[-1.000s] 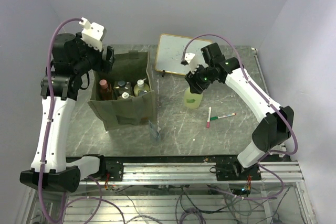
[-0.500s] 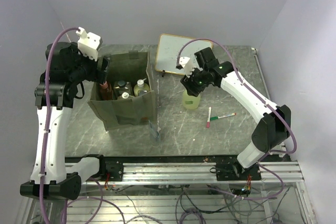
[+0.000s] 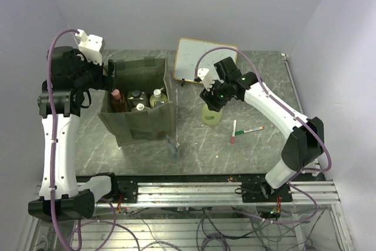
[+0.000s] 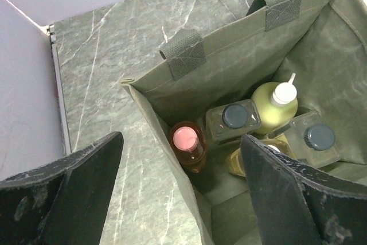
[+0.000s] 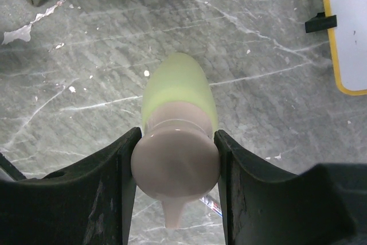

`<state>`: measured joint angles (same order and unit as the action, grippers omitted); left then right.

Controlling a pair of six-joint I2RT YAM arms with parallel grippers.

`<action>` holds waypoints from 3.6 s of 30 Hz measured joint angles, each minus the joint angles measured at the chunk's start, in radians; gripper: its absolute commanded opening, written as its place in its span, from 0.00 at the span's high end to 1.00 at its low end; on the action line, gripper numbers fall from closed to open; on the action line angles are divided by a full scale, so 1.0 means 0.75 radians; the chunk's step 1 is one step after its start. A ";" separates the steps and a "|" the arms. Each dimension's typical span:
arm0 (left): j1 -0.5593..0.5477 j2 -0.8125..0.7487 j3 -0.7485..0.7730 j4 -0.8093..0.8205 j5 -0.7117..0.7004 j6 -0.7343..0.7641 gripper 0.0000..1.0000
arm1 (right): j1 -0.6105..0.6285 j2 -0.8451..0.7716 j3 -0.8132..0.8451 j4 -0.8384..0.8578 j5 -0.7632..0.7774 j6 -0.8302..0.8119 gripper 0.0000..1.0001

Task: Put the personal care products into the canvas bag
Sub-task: Place the care product at the center of the board, then pick up the care product from the center of the board, then place the care product at the center of the board.

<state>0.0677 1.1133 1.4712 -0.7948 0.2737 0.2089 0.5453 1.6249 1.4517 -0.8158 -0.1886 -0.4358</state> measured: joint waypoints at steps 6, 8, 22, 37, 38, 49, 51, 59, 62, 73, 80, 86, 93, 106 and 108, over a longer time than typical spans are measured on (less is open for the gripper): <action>0.022 0.001 -0.001 0.014 0.040 -0.014 0.06 | 0.008 0.000 -0.016 0.014 -0.011 -0.015 0.74; 0.023 0.001 -0.001 0.016 0.052 -0.014 0.06 | 0.008 0.000 -0.016 0.014 -0.014 -0.024 0.67; 0.027 -0.001 0.004 -0.007 0.086 0.033 0.06 | -0.027 -0.036 -0.032 0.044 -0.023 -0.116 0.28; 0.027 -0.001 0.005 -0.006 0.094 0.032 0.07 | -0.153 -0.042 -0.001 -0.006 -0.209 -0.130 0.21; 0.027 -0.001 0.005 -0.006 0.094 0.032 0.07 | -0.153 -0.037 0.004 -0.007 -0.219 -0.130 0.21; 0.027 -0.011 0.005 -0.007 0.094 0.036 0.07 | -0.153 0.041 0.025 -0.006 -0.272 -0.129 0.33; 0.027 -0.013 0.005 -0.007 0.094 0.036 0.07 | -0.153 0.048 0.025 -0.006 -0.273 -0.129 0.34; 0.028 -0.014 0.005 -0.007 0.094 0.036 0.07 | -0.153 0.053 0.025 -0.006 -0.276 -0.129 0.45; 0.030 -0.014 0.005 -0.006 0.094 0.036 0.07 | -0.153 0.053 0.026 -0.007 -0.276 -0.130 0.49; 0.048 -0.014 0.005 -0.007 0.094 0.036 0.06 | -0.153 0.056 0.040 -0.026 -0.277 -0.128 0.96; 0.092 -0.014 0.005 -0.029 0.135 0.037 0.07 | -0.153 0.056 0.096 -0.087 -0.276 -0.123 1.00; 0.112 -0.018 0.005 -0.075 0.141 0.066 0.08 | -0.153 0.050 0.243 -0.159 -0.283 -0.100 1.00; 0.115 -0.006 0.064 -0.171 0.185 0.112 0.11 | -0.149 0.042 0.515 -0.234 -0.308 -0.039 1.00; 0.084 0.189 0.361 -0.269 0.338 0.143 0.15 | -0.079 0.037 0.737 -0.279 -0.330 0.028 1.00; 0.049 0.219 0.404 -0.269 0.342 0.144 0.14 | -0.074 0.035 0.656 -0.265 -0.334 0.027 1.00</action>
<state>0.1047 1.2774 1.7744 -0.9966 0.5304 0.3168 0.4900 1.6508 1.9434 -1.0145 -0.4393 -0.4152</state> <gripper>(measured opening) 0.851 0.497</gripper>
